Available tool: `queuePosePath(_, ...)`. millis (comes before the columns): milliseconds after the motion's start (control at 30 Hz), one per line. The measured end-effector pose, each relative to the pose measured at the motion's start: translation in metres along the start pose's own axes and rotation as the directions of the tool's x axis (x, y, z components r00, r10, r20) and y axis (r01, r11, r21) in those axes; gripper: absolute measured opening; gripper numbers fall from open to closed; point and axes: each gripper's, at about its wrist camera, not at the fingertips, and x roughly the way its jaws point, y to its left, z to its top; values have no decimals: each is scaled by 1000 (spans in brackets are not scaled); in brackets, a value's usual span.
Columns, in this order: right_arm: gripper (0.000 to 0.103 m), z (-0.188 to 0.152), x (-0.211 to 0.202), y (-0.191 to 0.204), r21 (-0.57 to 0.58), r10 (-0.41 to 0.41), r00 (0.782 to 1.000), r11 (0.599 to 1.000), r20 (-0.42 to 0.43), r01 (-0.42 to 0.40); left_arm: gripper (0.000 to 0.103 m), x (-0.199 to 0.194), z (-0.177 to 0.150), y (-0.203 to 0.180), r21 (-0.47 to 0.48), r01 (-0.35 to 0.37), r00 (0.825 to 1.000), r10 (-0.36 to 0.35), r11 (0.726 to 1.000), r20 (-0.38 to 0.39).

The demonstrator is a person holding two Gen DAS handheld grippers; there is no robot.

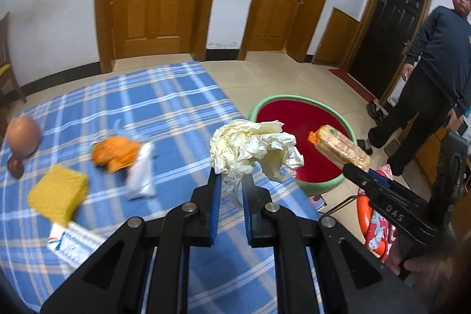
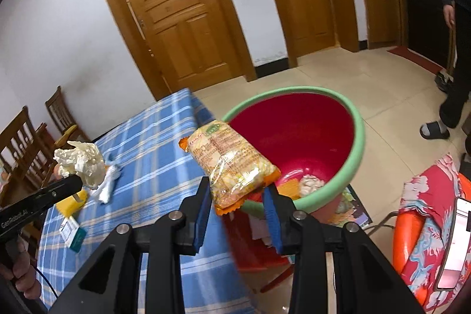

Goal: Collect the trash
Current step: 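Carry snack bag and tissue over the bucket and open both tools, then move both empty tools back toward the remaining items on the table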

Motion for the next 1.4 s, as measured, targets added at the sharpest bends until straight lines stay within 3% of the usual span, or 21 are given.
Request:
queuePosePath(367, 37, 13, 33, -35, 30, -79, 996, 996, -47, 80, 13, 56, 19, -37, 46, 41, 998, -39, 998, -43)
queuePosePath(933, 43, 11, 30, -62, 127, -63, 997, 990, -33, 67, 13, 114, 31, -74, 100, 76, 993, -67, 992, -95)
queuePosePath(967, 43, 11, 29, -63, 131, -63, 998, 989, -33, 66, 18, 115, 31, -76, 109, 76, 994, -66, 991, -93)
queuePosePath(1067, 45, 11, 26, -66, 140, -66, 997, 988, -27, 69, 45, 116, 33, -79, 108, 84, 994, -75, 991, -83)
queuePosePath(1100, 45, 10, 25, -66, 144, -66, 997, 987, -25, 69, 48, 115, 34, -79, 109, 84, 994, -76, 991, -76)
queuePosePath(1400, 48, 9, 14, -61, 134, -76, 997, 988, -14, 77, 52, 100, 30, -73, 58, 81, 993, -75, 995, -91)
